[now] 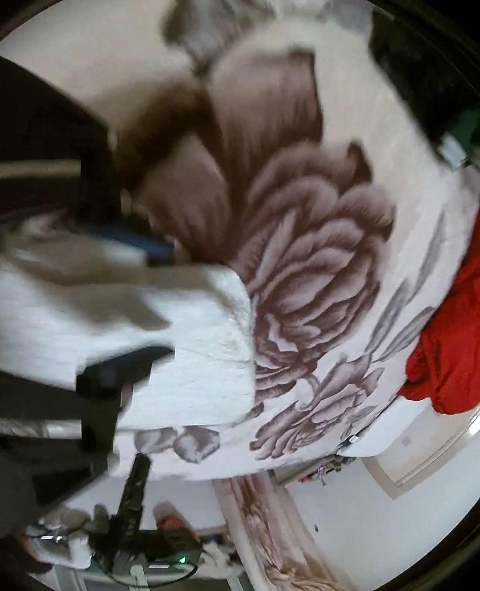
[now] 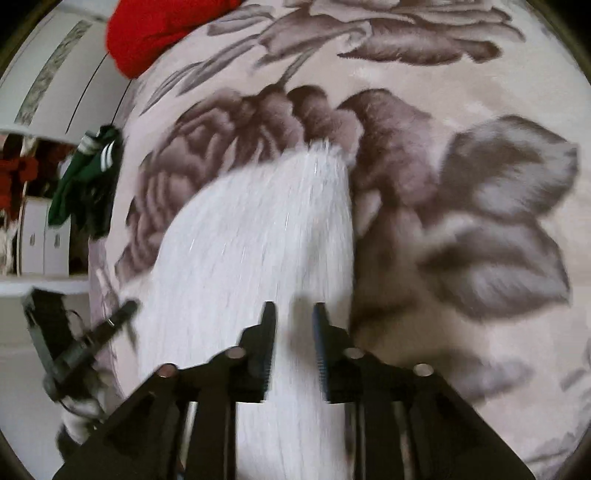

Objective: Fold large clothes

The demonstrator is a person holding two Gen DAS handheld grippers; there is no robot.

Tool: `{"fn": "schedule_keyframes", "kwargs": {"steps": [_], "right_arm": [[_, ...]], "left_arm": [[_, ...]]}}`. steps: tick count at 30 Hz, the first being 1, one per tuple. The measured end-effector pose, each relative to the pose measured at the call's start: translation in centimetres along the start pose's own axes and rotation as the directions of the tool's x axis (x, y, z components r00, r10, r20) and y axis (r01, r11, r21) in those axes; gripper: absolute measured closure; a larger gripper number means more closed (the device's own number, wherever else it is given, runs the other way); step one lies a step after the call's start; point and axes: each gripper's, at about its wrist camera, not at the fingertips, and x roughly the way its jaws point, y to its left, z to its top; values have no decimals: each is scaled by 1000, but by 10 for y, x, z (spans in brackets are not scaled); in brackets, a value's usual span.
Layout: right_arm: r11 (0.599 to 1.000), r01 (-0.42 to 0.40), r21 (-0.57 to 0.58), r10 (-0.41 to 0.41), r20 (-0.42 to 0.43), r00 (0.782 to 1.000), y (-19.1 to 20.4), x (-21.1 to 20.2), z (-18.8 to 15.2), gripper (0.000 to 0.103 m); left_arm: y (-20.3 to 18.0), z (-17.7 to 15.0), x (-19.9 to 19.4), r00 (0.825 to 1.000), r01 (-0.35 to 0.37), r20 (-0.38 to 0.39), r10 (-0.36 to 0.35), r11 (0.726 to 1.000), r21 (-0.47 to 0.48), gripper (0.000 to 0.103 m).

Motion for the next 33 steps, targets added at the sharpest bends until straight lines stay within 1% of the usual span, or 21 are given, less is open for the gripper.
{"fn": "schedule_keyframes", "kwargs": {"steps": [1, 3, 4, 5, 6, 7, 8, 10, 13, 16, 17, 20, 22, 23, 24, 25, 26, 27, 28, 31, 33], "right_arm": [[1000, -12, -7, 12, -11, 1000, 2, -6, -14, 79], [1000, -25, -15, 24, -53, 998, 13, -9, -46, 79], [999, -31, -19, 29, -79, 996, 22, -4, -57, 79], [999, -23, -22, 21, -108, 994, 26, 2, -69, 79], [999, -8, -39, 3, -136, 991, 31, 13, -76, 79], [999, 12, -53, -20, -153, 988, 37, 25, -79, 79], [995, 67, -77, -80, -172, 982, 42, 40, -83, 79], [971, 183, -152, -211, -197, 957, 50, 70, -87, 80], [933, 294, -207, -335, -203, 920, 57, 103, -90, 80], [913, 345, -217, -387, -197, 901, 61, 114, -91, 80], [914, 350, -207, -389, -196, 900, 60, 116, -91, 80], [922, 338, -190, -374, -207, 904, 59, 111, -90, 80], [938, 299, -176, -333, -206, 920, 57, 96, -90, 80], [955, 248, -165, -279, -200, 939, 53, 80, -93, 80], [966, 208, -156, -236, -196, 952, 49, 69, -97, 79], [980, 151, -131, -175, -200, 964, 41, 55, -102, 72], [995, 72, -75, -86, -211, 974, 28, 37, -114, 67], [998, 32, -45, -41, -214, 976, 20, 28, -122, 59], [1000, -2, -16, -1, -217, 976, 9, 16, -135, 58], [997, -30, 72, 48, -255, 966, -26, -5, -189, 57], [990, -46, 136, 87, -317, 944, -48, -1, -231, 57]], "left_arm": [[-6, -13, -11, 1000, -18, 13, 18, 1000, 10, 50], [-18, -32, -11, 999, -48, 4, 48, 998, 50, 50], [-28, -44, -1, 997, -75, -14, 77, 992, 102, 50], [-31, -51, 9, 993, -111, -28, 116, 985, 132, 54], [-35, -60, 29, 985, -145, -67, 158, 975, 170, 57], [-35, -65, 45, 979, -154, -102, 175, 971, 182, 57], [-31, -69, 65, 973, -169, -126, 194, 968, 184, 56], [-22, -66, 82, 979, -142, -122, 160, 979, 145, 52], [-15, -57, 96, 982, -124, -124, 139, 984, 125, 47], [-14, -58, 100, 985, -122, -108, 137, 983, 136, 47], [-16, -60, 96, 986, -117, -105, 132, 984, 134, 47], [-19, -58, 75, 990, -85, -105, 96, 991, 100, 47], [-16, -62, 41, 995, -37, -94, 43, 997, 62, 47], [-16, -66, 31, 996, -15, -90, 19, 999, 48, 47], [-12, -75, 12, 997, 10, -78, -8, 1000, 27, 46], [-8, -85, -3, 997, 21, -70, -21, 1000, 11, 41], [-4, -94, -12, 997, 31, -68, -31, 1000, -3, 31], [2, -108, -23, 997, 35, -74, -37, 999, -26, 29], [11, -129, -32, 995, 27, -95, -33, 998, -61, 29], [26, -184, -35, 981, -18, -193, -12, 988, -154, 29], [34, -219, -29, 966, -71, -257, 20, 979, -191, 30]]}}
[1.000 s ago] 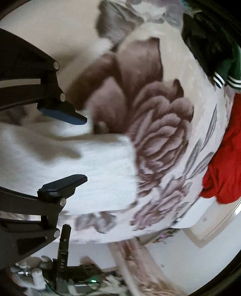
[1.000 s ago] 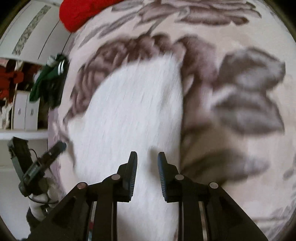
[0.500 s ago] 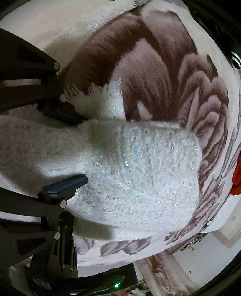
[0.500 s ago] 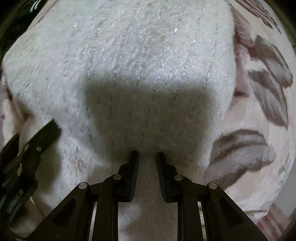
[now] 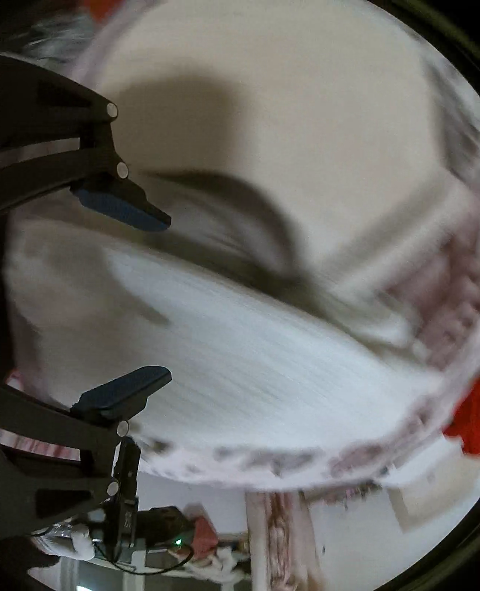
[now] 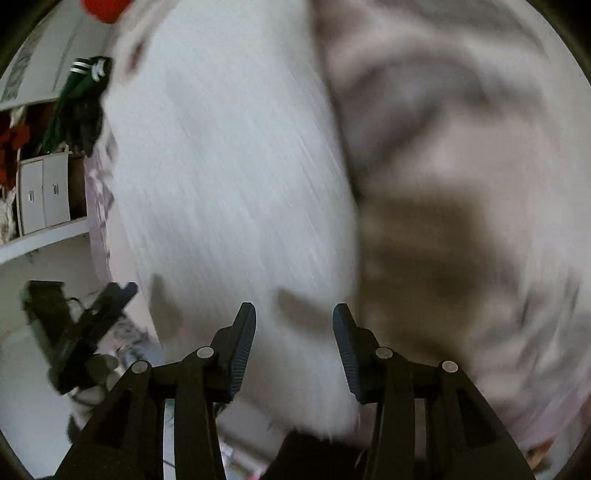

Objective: Fold large clothes

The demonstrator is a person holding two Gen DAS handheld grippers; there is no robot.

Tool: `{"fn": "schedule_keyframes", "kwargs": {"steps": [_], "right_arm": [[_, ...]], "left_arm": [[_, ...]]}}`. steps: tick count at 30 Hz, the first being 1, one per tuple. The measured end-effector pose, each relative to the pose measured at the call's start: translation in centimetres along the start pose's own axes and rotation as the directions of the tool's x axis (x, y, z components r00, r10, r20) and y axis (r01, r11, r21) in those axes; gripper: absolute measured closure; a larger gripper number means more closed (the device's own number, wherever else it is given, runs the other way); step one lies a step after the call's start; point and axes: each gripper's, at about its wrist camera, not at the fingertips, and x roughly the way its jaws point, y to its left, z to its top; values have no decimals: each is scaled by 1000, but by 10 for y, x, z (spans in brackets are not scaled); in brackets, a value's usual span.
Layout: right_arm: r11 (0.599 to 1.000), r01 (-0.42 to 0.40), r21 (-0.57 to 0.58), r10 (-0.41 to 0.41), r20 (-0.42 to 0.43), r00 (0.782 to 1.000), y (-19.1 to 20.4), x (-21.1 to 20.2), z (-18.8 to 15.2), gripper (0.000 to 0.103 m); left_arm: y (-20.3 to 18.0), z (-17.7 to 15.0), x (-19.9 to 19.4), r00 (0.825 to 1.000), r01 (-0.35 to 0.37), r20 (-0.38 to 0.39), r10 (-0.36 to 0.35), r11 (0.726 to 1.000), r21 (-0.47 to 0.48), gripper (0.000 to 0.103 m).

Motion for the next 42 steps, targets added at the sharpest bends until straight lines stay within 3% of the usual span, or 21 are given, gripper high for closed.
{"fn": "schedule_keyframes", "kwargs": {"steps": [1, 4, 6, 8, 10, 12, 13, 14, 16, 19, 22, 23, 26, 27, 28, 29, 30, 33, 36, 39, 42], "right_arm": [[1000, -17, 24, 18, -34, 999, -11, 10, -14, 57], [995, -38, 90, 49, -120, 992, -37, 44, -48, 57], [990, -77, 116, 91, -121, 988, -44, 58, -63, 57], [997, -25, 70, 32, -91, 995, -38, 64, -70, 64], [998, 36, 44, -31, -91, 995, -35, 71, -66, 70], [997, 15, 73, -7, -113, 994, -42, 75, -63, 70], [998, 13, 65, -5, -124, 992, -42, 75, -61, 69], [998, 2, 62, 6, -131, 991, -40, 75, -59, 66], [998, -43, 50, 49, -125, 991, -52, 64, -47, 58], [992, -126, 15, 127, -121, 985, -60, 64, -46, 46], [977, -211, 23, 212, -136, 968, -80, 80, -44, 40], [966, -256, 37, 259, -148, 955, -87, 91, -43, 40], [931, -349, 110, 363, -145, 921, -103, 108, -38, 39], [920, -368, 132, 385, -135, 913, -108, 109, -36, 38], [913, -383, 142, 400, -127, 908, -110, 110, -35, 38], [908, -396, 138, 412, -118, 903, -112, 108, -36, 38], [906, -403, 130, 418, -117, 901, -109, 110, -37, 41], [882, -452, 132, 466, -114, 877, -102, 107, -48, 68], [854, -500, 145, 516, -96, 851, -93, 90, -58, 76], [808, -566, 160, 582, -72, 810, -79, 62, -66, 78], [746, -645, 165, 658, -33, 752, -70, 17, -61, 79]], "left_arm": [[4, -14, 5, 1000, -20, -10, 20, 1000, -13, 32], [4, -47, 9, 998, -54, 29, 54, 998, 29, 83], [2, -57, 6, 997, -65, 52, 62, 996, 53, 84], [11, -58, 7, 996, -77, 52, 75, 996, 43, 83], [20, -55, 6, 998, -39, 42, 38, 999, 14, 81], [21, -51, -1, 999, -8, 34, 8, 1000, 12, 77], [21, -49, -4, 999, 28, 31, -28, 1000, -2, 71], [31, -54, -13, 999, 47, 27, -47, 999, -11, 52], [41, -51, -12, 992, 128, 20, -127, 991, -49, 26], [52, -51, 9, 976, 217, 6, -217, 971, -105, 25], [59, -48, 33, 973, 228, -5, -230, 966, -123, 25], [60, -48, 37, 970, 241, -12, -244, 963, -124, 25], [48, -46, 34, 979, 202, 34, -200, 977, -69, 31], [40, -46, 30, 983, 178, 48, -177, 984, -25, 42], [35, -46, 26, 987, 155, 50, -154, 988, 3, 60], [35, -46, 22, 987, 151, 53, -151, 988, 10, 68], [34, -45, 16, 985, 161, 57, -161, 987, 7, 75], [26, -43, -4, 980, 190, 68, -189, 982, -7, 79], [7, -43, -26, 973, 212, 91, -212, 977, 4, 80], [-8, -32, -63, 946, 293, 156, -284, 955, -35, 81], [-25, -3, -96, 901, 374, 249, -354, 927, -33, 83]]}}
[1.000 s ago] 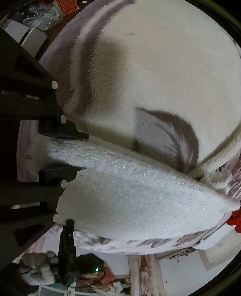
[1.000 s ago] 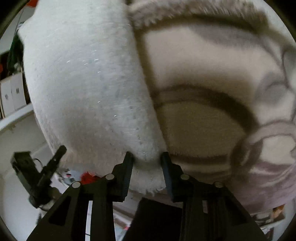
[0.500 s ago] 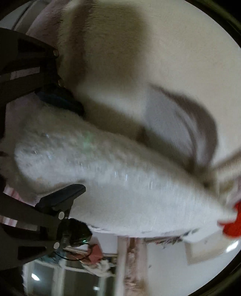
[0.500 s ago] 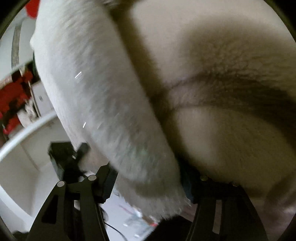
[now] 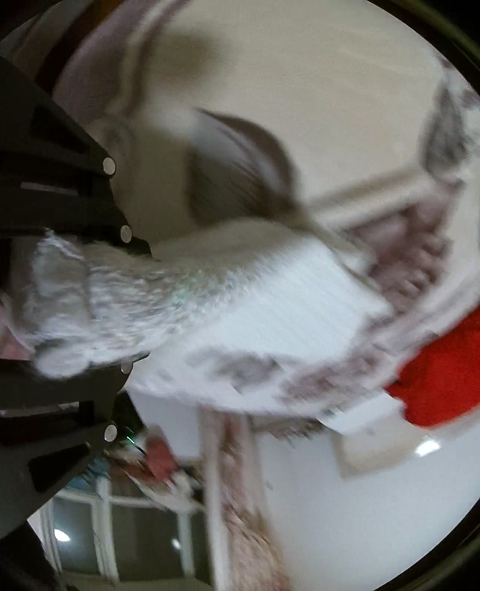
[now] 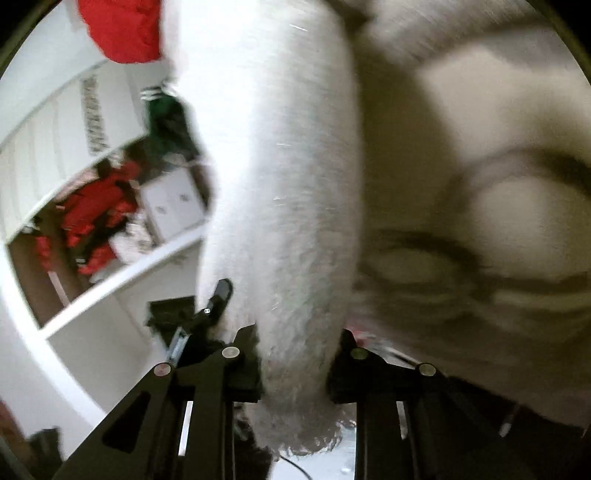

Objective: Fold large clothes

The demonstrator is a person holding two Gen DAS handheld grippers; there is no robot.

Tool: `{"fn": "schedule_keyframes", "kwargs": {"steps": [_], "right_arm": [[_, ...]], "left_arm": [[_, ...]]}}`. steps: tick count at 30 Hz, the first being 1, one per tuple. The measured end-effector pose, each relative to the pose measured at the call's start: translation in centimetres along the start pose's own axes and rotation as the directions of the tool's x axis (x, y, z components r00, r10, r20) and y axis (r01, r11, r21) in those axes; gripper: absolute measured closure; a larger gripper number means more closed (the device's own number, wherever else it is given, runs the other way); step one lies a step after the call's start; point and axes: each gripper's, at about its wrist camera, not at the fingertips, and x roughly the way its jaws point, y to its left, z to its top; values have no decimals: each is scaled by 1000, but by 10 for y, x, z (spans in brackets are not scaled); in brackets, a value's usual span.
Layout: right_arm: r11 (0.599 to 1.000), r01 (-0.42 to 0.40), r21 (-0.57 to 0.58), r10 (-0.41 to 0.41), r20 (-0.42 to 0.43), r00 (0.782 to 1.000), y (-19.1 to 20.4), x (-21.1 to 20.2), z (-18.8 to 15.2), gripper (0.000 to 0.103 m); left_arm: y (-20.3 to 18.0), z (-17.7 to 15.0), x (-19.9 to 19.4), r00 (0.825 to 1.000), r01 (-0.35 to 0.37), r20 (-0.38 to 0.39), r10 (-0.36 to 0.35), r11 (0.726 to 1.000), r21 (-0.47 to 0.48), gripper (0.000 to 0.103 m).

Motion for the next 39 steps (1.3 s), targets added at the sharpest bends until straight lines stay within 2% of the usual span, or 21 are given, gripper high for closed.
{"fn": "schedule_keyframes", "kwargs": {"steps": [1, 2, 4, 6, 8, 10, 11, 14, 16, 20, 24, 28, 31, 32, 33, 34, 35, 37, 39], "right_arm": [[1000, -31, -5, 31, 8, 999, 14, -10, 0, 79], [998, -63, -16, 63, 19, 998, 30, -19, 4, 79], [994, -107, -36, 108, 39, 993, 59, -39, 9, 80], [986, -159, -40, 162, 66, 985, 87, -54, 27, 80], [984, -167, -57, 172, 105, 979, 109, -64, 55, 80], [982, -186, -42, 190, 146, 971, 124, -76, 90, 80], [982, -185, -38, 189, 167, 968, 131, -76, 108, 80], [984, -181, -6, 178, 213, 961, 144, -81, 162, 80], [986, -164, 32, 152, 234, 960, 149, -68, 202, 80], [976, -172, 135, 138, 234, 963, 132, -54, 266, 80], [959, -188, 212, 144, 206, 968, 121, -31, 294, 78], [943, -200, 266, 157, 176, 972, 112, -25, 304, 74], [945, -194, 263, 161, 144, 976, 116, -23, 302, 70], [947, -193, 255, 165, 128, 978, 120, -25, 299, 69], [950, -192, 247, 167, 120, 979, 121, -23, 298, 65], [952, -194, 235, 172, 113, 979, 125, -24, 294, 58], [955, -189, 227, 167, 110, 980, 127, -26, 292, 54], [968, -151, 199, 133, 103, 986, 133, -30, 290, 42], [982, -107, 158, 90, 108, 990, 143, -34, 288, 41]], "left_arm": [[-14, 18, -4, 999, 25, 33, -26, 1000, 14, 83], [-29, 26, 5, 998, 46, 46, -47, 999, 24, 83], [-55, 64, 19, 992, 79, 91, -85, 994, 69, 83], [-71, 89, 39, 990, 81, 108, -93, 991, 104, 84], [-78, 124, 62, 988, 99, 105, -113, 986, 131, 84], [-81, 155, 86, 990, 77, 110, -94, 986, 151, 85], [-82, 174, 106, 991, 84, 89, -98, 986, 146, 85], [-78, 208, 142, 997, 42, 65, -49, 992, 119, 85], [-72, 229, 168, 1000, -2, 28, -1, 995, 104, 85], [-60, 254, 201, 994, -79, -64, 85, 993, 86, 84], [-53, 271, 221, 981, -132, -148, 128, 991, -13, 84], [-53, 269, 213, 988, -49, -152, 28, 989, -139, 82], [-54, 262, 201, 993, -43, -112, 24, 984, -172, 77], [-57, 260, 198, 995, -46, -96, 29, 984, -171, 65], [-59, 260, 194, 997, -49, -73, 37, 985, -165, 39], [-64, 259, 184, 999, -44, -15, 42, 988, -145, 28], [-68, 261, 178, 999, -33, 31, 37, 992, -124, 20], [-86, 267, 161, 990, -43, 132, 48, 998, -41, 14], [-100, 273, 152, 978, -79, 194, 73, 997, 22, 10]]}}
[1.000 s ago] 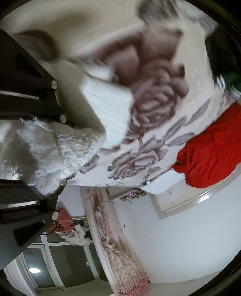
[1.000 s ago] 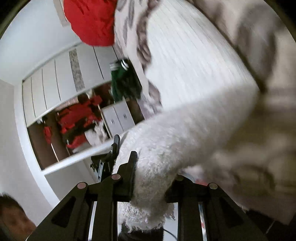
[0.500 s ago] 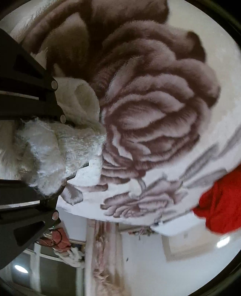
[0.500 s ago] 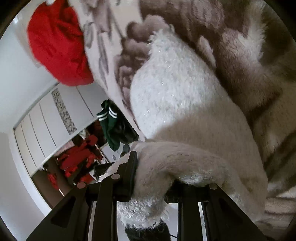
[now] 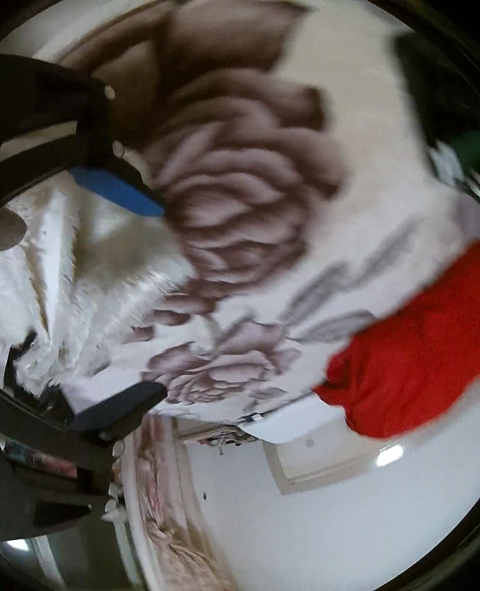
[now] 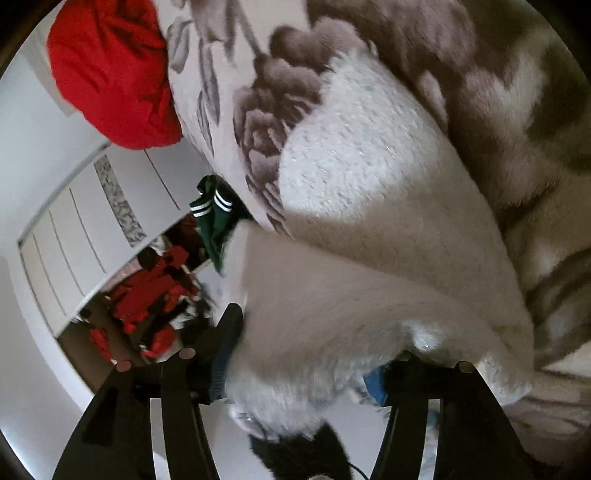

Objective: Fold large clothes

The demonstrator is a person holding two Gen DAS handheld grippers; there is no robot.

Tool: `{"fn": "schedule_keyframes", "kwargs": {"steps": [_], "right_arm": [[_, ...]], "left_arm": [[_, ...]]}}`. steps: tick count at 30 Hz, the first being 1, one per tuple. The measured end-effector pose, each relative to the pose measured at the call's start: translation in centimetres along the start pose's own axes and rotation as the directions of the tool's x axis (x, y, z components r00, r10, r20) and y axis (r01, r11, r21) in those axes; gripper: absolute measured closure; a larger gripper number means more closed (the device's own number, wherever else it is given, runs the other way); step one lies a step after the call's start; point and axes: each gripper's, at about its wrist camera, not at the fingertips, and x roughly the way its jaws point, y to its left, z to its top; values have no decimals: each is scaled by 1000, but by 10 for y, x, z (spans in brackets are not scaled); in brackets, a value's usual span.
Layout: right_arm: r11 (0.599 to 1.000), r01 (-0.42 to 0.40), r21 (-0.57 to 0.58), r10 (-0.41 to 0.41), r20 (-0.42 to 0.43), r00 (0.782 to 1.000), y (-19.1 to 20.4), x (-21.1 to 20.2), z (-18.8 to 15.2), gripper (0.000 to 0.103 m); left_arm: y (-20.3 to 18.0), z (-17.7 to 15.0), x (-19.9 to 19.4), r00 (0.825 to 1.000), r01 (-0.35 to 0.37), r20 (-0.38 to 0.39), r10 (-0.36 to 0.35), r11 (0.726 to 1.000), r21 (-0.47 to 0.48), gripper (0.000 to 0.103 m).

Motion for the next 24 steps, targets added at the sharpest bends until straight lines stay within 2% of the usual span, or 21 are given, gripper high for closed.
{"fn": "schedule_keyframes", "kwargs": {"steps": [3, 5, 7, 9, 11, 12, 13, 14, 15, 16, 17, 18, 19, 21, 23, 24], "right_arm": [[990, 75, -123, -69, 53, 996, 20, -7, -6, 40], [954, 173, -245, -141, 144, 980, 38, -21, -13, 35], [874, 317, -368, -243, 233, 942, 52, -31, -23, 32], [758, 445, -477, -350, 278, 894, 54, -25, -31, 27], [658, 513, -551, -465, 238, 853, 39, -7, -27, 27], [622, 531, -576, -513, 213, 831, 27, 3, -22, 26], [595, 535, -600, -549, 182, 815, 16, 14, -17, 24], [585, 520, -623, -575, 134, 807, 1, 29, -8, 21], [594, 502, -629, -573, 107, 813, -7, 36, -1, 16], [623, 466, -628, -552, 69, 831, -15, 44, 8, 14], [675, 410, -614, -508, 17, 861, -23, 52, 19, 13], [721, 365, -589, -468, -26, 883, -28, 59, 29, 6], [757, 335, -561, -438, -56, 897, -33, 65, 38, 2], [781, 305, -545, -404, -69, 912, -35, 71, 46, 2], [780, 289, -555, -384, -61, 921, -34, 71, 42, 3], [784, 283, -553, -370, -51, 928, -34, 67, 38, 16]], "left_arm": [[-16, -2, -15, 993, -90, 83, 80, 989, 119, 10], [-17, -12, -24, 985, -134, 129, 113, 977, 168, 10], [-10, -26, -35, 972, -196, 170, 163, 961, 196, 10], [5, -48, -49, 955, -247, 215, 204, 948, 200, 10], [26, -69, -57, 937, -308, 229, 263, 932, 191, 10], [36, -80, -60, 924, -347, 233, 301, 919, 187, 10], [44, -91, -62, 909, -386, 240, 340, 905, 180, 10], [59, -109, -65, 889, -433, 238, 391, 887, 160, 10], [72, -120, -68, 878, -456, 228, 420, 879, 137, 10], [83, -130, -70, 871, -472, 216, 442, 875, 112, 10], [97, -141, -73, 864, -486, 191, 466, 871, 70, 10], [113, -153, -76, 862, -490, 161, 480, 871, 26, 10], [129, -165, -80, 858, -498, 132, 497, 867, -23, 10], [146, -182, -87, 845, -520, 104, 525, 851, -72, 10], [159, -196, -93, 823, -555, 87, 561, 827, -88, 10], [162, -202, -95, 809, -577, 80, 583, 812, -85, 10]]}}
